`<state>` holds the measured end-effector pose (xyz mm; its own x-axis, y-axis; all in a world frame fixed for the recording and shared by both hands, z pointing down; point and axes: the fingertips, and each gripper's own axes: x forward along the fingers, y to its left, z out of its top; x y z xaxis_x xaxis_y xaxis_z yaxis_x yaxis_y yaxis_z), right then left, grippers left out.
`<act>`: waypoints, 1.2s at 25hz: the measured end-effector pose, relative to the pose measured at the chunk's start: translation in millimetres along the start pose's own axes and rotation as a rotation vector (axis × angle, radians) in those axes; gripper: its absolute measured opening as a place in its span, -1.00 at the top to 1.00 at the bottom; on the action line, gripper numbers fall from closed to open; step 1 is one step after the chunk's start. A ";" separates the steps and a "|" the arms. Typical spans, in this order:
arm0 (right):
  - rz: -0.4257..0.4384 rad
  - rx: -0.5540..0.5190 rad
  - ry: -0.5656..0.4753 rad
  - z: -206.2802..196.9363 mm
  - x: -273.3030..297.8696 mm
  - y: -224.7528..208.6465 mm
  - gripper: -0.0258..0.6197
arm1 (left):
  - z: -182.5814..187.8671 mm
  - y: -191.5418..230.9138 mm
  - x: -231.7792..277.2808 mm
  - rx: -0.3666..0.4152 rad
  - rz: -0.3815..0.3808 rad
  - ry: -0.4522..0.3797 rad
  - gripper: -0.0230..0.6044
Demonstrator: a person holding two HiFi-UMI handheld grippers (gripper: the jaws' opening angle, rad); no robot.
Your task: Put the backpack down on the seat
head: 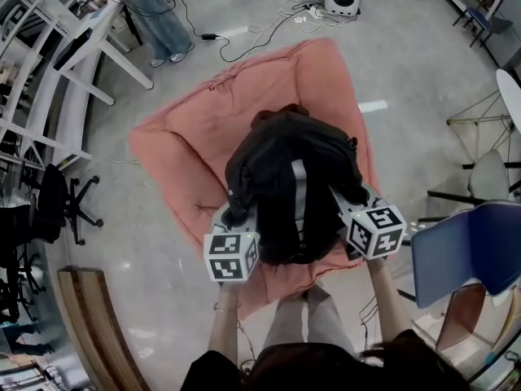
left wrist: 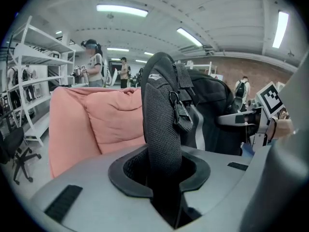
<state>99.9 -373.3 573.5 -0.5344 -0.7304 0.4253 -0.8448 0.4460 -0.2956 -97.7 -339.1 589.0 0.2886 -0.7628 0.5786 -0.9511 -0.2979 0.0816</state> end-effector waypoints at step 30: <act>-0.070 0.036 -0.016 34.9 110.0 -58.7 0.39 | 42.7 63.5 108.1 -0.045 0.116 -0.080 0.31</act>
<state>91.6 -497.8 607.8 -0.4738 -0.7674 0.4320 -0.8782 0.3754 -0.2962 -122.1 -465.0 622.0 0.1827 -0.8347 0.5195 -0.9820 -0.1804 0.0554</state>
